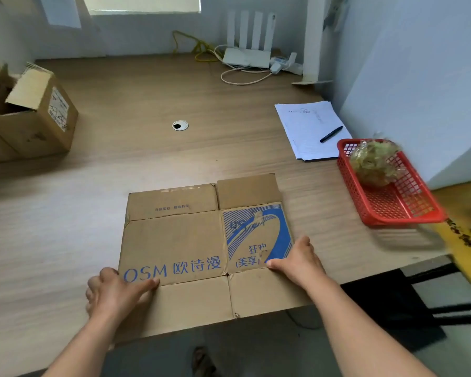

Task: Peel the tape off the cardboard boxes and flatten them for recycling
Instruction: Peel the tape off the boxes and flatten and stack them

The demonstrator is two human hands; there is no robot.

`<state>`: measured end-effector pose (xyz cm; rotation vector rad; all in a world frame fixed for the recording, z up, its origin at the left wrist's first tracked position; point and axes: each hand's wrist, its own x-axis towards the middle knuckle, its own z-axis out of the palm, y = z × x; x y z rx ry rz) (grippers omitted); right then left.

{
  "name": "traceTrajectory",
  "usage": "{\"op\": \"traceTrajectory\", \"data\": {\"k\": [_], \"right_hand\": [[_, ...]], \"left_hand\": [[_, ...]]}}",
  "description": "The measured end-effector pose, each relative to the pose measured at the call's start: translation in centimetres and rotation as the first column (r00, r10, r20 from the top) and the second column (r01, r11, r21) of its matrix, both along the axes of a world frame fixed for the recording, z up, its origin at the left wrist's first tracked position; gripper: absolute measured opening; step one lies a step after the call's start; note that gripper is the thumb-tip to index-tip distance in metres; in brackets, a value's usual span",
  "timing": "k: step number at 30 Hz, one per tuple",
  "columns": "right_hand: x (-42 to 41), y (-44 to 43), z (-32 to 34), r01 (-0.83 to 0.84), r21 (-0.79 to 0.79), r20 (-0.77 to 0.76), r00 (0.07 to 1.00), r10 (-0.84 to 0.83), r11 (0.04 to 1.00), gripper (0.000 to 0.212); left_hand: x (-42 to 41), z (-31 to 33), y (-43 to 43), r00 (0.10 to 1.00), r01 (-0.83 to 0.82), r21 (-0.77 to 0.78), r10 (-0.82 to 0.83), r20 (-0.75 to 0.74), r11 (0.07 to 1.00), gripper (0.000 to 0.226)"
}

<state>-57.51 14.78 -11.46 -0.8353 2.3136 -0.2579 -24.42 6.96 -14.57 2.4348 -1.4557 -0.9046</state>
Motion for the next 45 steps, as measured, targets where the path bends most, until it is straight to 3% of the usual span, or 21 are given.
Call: {"op": "traceTrajectory", "data": {"k": [4,6,13,20,22,26,34,41,45], "right_hand": [[-2.0,5.8,0.8,-0.075,-0.052,-0.006,0.997,0.075,0.996,0.083],[-3.1,8.9,1.7,-0.095,-0.106,-0.054,0.995,0.09,0.99,0.085],[-8.3,21.1,4.4,-0.05,-0.282,-0.154,0.988,0.006,0.958,0.09],[-15.6,34.0,7.0,0.119,-0.414,-0.183,0.96,-0.21,0.903,0.096],[-17.7,37.3,7.7,0.172,-0.425,-0.194,0.942,-0.275,0.889,0.096],[-21.7,43.5,8.7,0.305,-0.423,-0.198,0.888,-0.415,0.854,0.096],[-27.3,54.3,8.9,0.528,-0.435,-0.191,0.738,-0.648,0.729,0.095],[-34.1,64.2,9.1,0.683,-0.42,-0.216,0.564,-0.797,0.597,0.093],[-40.3,67.5,9.0,0.716,-0.399,-0.233,0.525,-0.818,0.573,0.093]], "left_hand": [[-1.9,-0.2,5.1,0.958,0.051,-0.081,-0.072,-0.279,0.995,0.098],[-3.0,-0.4,8.2,0.937,0.094,-0.113,-0.126,-0.326,0.989,0.105],[-9.4,2.5,19.2,0.91,0.209,-0.34,-0.31,-0.276,0.917,0.111],[-20.0,6.0,26.0,0.816,0.365,-0.485,-0.524,-0.245,0.795,0.105],[-23.2,6.4,27.5,0.779,0.419,-0.498,-0.582,-0.232,0.759,0.094],[-29.4,6.6,29.8,0.691,0.533,-0.515,-0.697,-0.193,0.671,0.079],[-42.0,9.0,35.2,0.474,0.684,-0.531,-0.858,-0.198,0.5,0.107],[-55.5,8.6,41.7,0.25,0.802,-0.514,-0.953,-0.173,0.304,0.093],[-63.2,7.2,44.0,0.214,0.802,-0.521,-0.955,-0.205,0.292,0.094]]}}
